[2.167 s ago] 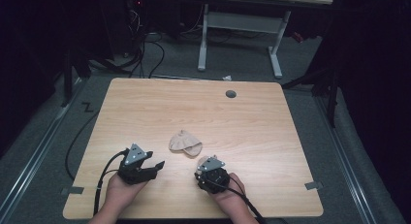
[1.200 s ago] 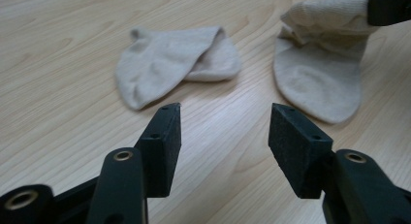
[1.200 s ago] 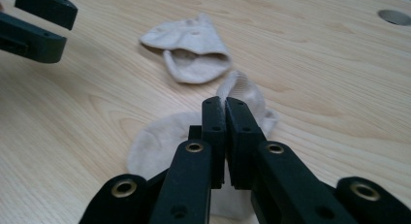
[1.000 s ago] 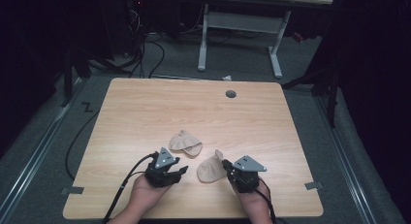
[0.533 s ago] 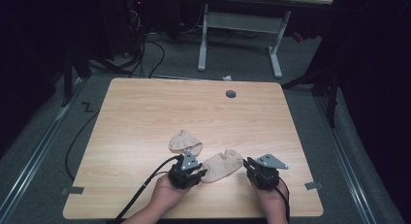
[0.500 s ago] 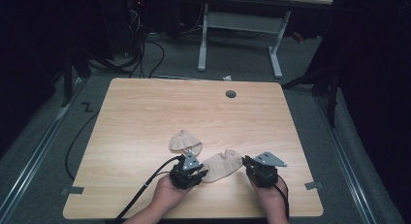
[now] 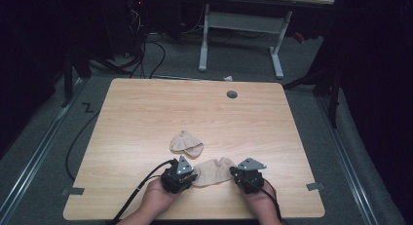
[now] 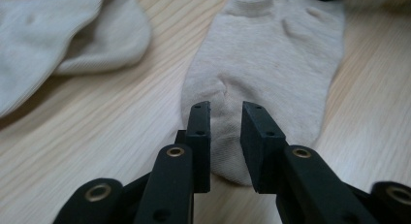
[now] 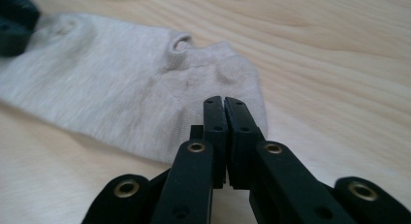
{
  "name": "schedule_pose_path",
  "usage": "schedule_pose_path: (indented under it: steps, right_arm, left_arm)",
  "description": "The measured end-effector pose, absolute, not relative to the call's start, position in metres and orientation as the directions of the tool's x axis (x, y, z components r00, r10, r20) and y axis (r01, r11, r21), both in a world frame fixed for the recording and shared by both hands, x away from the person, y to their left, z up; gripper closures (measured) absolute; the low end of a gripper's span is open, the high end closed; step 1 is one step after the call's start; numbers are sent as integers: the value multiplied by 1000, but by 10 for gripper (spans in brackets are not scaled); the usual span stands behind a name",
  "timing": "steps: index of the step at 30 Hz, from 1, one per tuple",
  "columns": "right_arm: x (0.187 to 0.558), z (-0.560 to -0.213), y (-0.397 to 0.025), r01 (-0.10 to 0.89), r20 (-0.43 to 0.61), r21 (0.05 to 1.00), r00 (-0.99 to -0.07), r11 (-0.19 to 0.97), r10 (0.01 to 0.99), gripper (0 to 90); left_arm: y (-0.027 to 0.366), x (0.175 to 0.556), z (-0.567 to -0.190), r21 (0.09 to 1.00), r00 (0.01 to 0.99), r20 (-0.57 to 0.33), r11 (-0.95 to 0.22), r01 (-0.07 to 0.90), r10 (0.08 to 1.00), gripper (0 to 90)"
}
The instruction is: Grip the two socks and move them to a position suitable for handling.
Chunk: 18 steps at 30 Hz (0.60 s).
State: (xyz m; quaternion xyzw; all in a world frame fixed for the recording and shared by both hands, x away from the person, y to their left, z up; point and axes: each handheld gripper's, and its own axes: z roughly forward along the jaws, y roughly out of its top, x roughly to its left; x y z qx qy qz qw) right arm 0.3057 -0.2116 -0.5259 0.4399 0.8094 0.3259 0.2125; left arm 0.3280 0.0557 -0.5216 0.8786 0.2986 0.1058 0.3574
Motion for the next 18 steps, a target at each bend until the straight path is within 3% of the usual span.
schedule_pose_path:
  steps: [12, 18]
  right_arm:
    - [276, -526, -179, 528, -49, 712, -620, 463, 783, 872]
    - [277, -514, -169, 481, -70, 742, -638, 467, 767, 842]
  left_arm:
    - [92, 308, -519, 667, 810, 18, -610, 427, 587, 713]
    - [107, 316, -508, 721, 780, -53, -517, 462, 623, 638]
